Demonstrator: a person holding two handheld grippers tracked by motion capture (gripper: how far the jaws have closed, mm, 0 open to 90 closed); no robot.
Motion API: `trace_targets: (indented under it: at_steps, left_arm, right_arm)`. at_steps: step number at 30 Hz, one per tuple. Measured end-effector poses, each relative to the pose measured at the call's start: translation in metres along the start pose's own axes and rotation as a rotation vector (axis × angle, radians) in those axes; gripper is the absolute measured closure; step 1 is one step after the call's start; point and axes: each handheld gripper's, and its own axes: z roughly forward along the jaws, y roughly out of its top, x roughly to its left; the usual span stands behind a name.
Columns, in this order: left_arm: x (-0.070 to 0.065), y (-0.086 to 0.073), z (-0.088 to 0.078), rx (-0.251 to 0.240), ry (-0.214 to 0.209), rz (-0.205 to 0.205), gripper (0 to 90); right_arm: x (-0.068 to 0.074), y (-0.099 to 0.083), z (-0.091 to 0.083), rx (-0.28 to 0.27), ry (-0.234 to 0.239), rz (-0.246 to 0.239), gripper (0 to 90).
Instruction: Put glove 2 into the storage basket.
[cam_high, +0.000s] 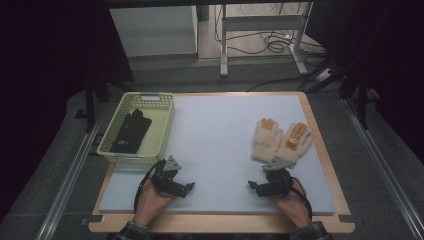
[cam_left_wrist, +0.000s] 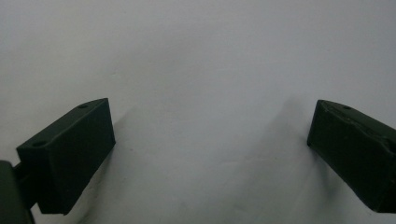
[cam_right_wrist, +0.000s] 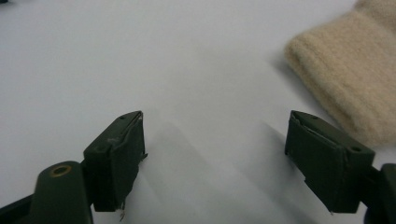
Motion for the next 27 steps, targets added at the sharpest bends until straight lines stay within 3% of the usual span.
trace_targets:
  at_steps: [4, 10, 16, 27]
  left_arm:
    - [0.0, 0.0, 0.0, -0.001, 0.0, -0.001, 0.8]
    - [0.0, 0.0, 0.0, -0.001, 0.001, -0.001, 0.9]
    - [0.0, 0.0, 0.0, -0.001, 0.0, -0.001, 0.9]
    - [0.0, 0.0, 0.0, -0.002, 0.0, -0.001, 0.9]
  right_arm:
    - [-0.002, 0.001, -0.005, 0.012, 0.012, 0.015, 22.4]
    - [-0.011, 0.015, -0.019, -0.02, -0.003, 0.029, 23.9]
    - [-0.035, 0.036, -0.022, -0.022, -0.054, 0.046, 27.7]
    - [-0.087, 0.06, 0.002, 0.01, -0.158, 0.083, 40.6]
